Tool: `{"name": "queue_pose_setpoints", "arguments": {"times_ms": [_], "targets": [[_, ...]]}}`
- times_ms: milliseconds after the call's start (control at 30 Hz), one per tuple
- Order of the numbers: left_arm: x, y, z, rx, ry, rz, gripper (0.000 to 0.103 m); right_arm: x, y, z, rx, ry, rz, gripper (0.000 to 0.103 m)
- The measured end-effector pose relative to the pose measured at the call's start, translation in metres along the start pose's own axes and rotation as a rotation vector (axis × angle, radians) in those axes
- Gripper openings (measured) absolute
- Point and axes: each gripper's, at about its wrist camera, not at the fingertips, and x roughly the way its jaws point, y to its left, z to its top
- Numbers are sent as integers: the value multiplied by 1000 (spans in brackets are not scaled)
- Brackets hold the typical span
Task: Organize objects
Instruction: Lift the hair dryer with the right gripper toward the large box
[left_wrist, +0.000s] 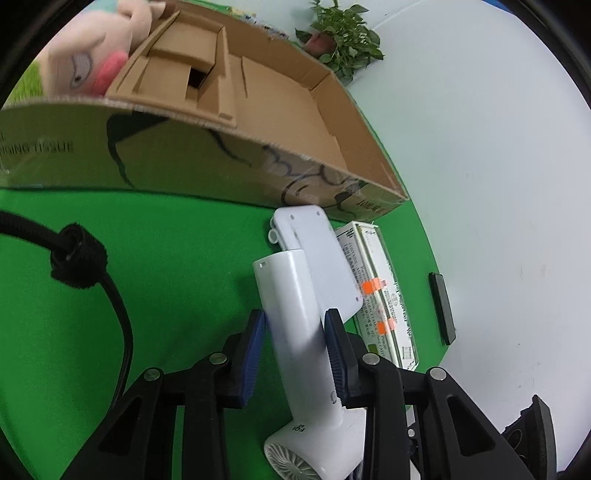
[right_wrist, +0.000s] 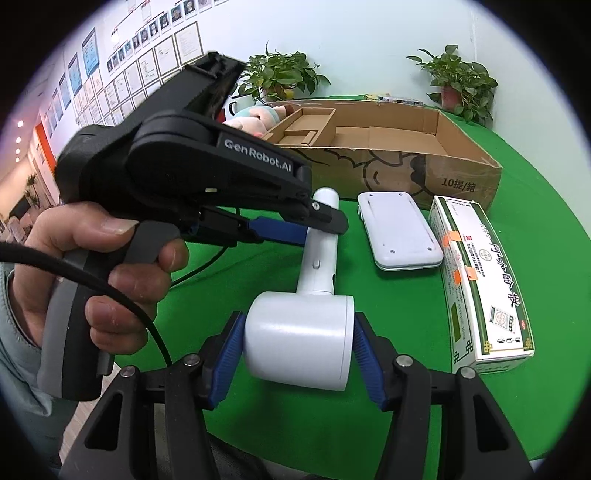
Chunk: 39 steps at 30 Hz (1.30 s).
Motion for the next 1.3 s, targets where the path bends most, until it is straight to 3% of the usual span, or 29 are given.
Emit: {"name": "queue_pose_setpoints", "arguments": {"times_ms": [333, 900, 1300], "targets": [[-43, -29, 18, 86, -101, 28, 28, -7, 2, 18, 12, -74, 16, 56], [-70, -88, 84, 237, -205, 59, 28, -10, -12, 86, 23, -194, -7, 56], [-72, -95, 148, 261, -233, 91, 28, 6, -26, 140, 36, -179, 45, 56]]}}
